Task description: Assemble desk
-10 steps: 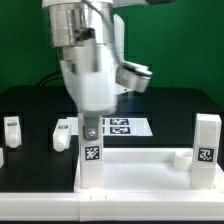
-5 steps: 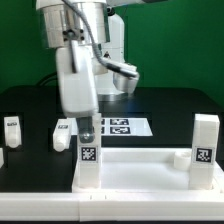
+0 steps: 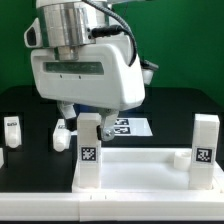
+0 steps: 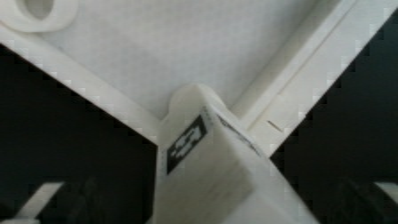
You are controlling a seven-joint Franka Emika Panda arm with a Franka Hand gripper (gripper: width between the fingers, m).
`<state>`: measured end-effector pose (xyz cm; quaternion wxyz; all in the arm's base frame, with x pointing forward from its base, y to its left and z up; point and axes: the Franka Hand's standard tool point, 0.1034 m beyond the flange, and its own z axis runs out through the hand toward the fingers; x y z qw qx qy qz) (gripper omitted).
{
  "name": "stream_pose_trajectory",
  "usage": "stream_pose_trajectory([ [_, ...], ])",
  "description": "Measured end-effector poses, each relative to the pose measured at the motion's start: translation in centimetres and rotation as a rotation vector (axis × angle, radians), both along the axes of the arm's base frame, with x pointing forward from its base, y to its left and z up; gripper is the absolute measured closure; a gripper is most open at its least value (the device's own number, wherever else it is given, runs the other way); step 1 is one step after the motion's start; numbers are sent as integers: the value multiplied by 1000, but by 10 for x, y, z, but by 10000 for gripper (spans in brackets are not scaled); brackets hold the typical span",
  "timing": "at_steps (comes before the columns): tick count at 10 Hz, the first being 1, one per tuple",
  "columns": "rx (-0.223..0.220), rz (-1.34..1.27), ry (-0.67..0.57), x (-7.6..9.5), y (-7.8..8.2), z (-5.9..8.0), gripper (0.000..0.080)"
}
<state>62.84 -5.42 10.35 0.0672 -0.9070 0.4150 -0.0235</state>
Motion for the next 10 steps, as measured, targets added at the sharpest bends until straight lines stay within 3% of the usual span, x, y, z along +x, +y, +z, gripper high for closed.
stream_pose_trajectory([
  [1,-11,97,-9,0,0,0,150],
  [3,-92,531,-45,4,8,7,150],
  [4,-100,623,-56,5,9,9,150],
  [5,-98,584,-50,4,8,8,257],
  [6,-95,558,-49,4,8,8,257],
  [7,-85,461,-41,4,9,8,442],
  [10,-49,41,14,2,6,7,511],
])
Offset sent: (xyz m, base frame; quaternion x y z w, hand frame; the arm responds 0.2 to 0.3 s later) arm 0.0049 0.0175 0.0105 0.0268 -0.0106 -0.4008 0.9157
